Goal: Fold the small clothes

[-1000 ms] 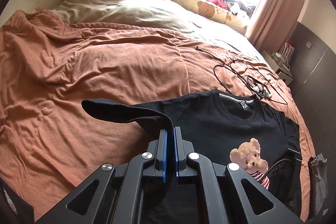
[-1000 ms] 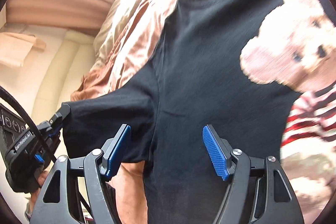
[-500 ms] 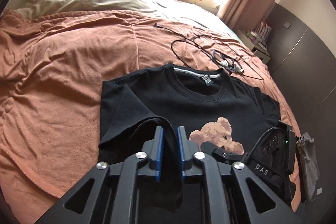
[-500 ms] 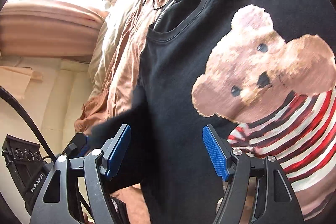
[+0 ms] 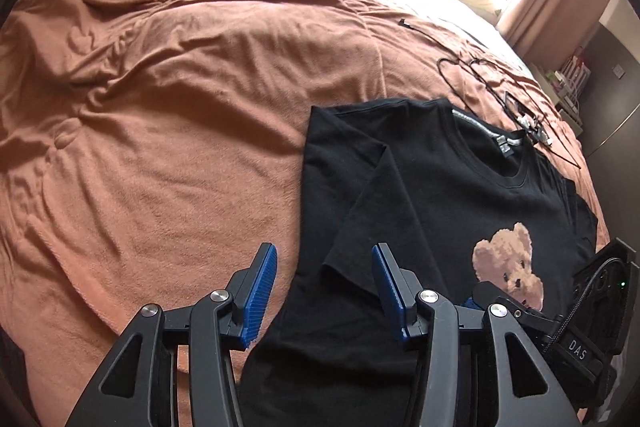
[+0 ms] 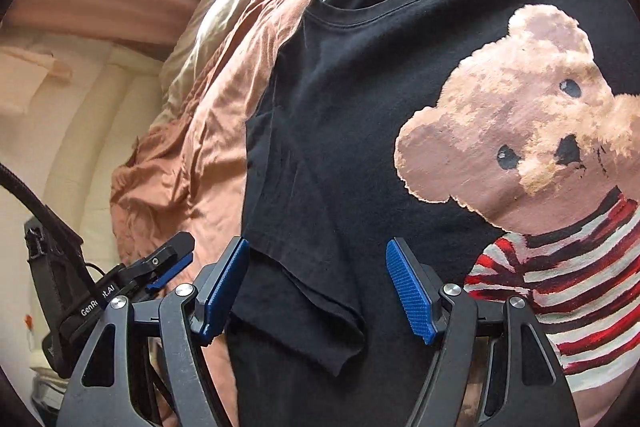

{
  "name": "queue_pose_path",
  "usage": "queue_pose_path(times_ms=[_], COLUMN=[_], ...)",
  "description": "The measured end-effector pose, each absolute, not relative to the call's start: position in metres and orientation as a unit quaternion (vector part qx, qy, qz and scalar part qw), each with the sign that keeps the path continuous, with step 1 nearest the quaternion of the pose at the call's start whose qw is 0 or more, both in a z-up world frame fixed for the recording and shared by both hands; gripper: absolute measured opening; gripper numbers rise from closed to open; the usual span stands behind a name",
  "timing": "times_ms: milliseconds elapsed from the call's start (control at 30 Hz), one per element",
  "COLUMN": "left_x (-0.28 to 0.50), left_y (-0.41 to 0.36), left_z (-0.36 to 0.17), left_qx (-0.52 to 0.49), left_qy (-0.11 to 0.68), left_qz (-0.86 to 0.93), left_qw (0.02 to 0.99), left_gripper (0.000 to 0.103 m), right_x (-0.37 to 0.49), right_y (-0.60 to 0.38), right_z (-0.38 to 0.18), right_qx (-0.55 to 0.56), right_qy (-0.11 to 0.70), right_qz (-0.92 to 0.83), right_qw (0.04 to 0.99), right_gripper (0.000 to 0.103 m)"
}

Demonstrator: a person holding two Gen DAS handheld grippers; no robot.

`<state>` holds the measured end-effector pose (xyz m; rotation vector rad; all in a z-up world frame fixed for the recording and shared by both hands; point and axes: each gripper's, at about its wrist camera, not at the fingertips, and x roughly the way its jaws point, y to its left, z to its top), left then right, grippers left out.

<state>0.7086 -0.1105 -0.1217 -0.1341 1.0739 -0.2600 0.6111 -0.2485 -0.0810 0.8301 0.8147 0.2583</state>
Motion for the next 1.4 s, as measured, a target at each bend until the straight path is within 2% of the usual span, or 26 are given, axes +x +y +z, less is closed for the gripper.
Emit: queue_pose_path(times_ms=[300, 467, 633, 900, 1000, 1400], left_x=[0.699, 0.694, 0.688, 0.687, 0.687, 0.693], left_y=[-0.087, -0.081, -0.076, -0.075, -0.078, -0.083], left_z=[-0.147, -0.157, -0.168, -0.175, -0.175, -0.173], left_qx=[-0.053, -0.053, -0.06, -0.051, -0.043, -0.034], left_qy=[0.543, 0.557, 0.568, 0.571, 0.57, 0.567], left_qz=[-0.122, -0.139, -0.154, -0.158, -0.157, -0.14], left_qw=[0.829, 0.817, 0.806, 0.804, 0.805, 0.811], left_gripper=[0.051, 0.041, 0.041, 0.041, 0.041, 0.041], right_x=[0.615, 0.617, 0.623, 0.618, 0.614, 0.598], right_y=[-0.193, -0.167, -0.146, -0.178, -0.199, -0.237], right_z=[-0.049, -0.048, -0.054, -0.061, -0.066, -0.079], right_qx=[0.201, 0.114, 0.05, 0.086, 0.14, 0.244], right_qy=[0.434, 0.454, 0.449, 0.418, 0.41, 0.371], right_qz=[0.086, 0.056, 0.008, -0.111, -0.104, -0.093], right_qw=[0.874, 0.882, 0.892, 0.897, 0.895, 0.891], right_gripper=[0.07, 0.07, 0.07, 0.07, 0.07, 0.067])
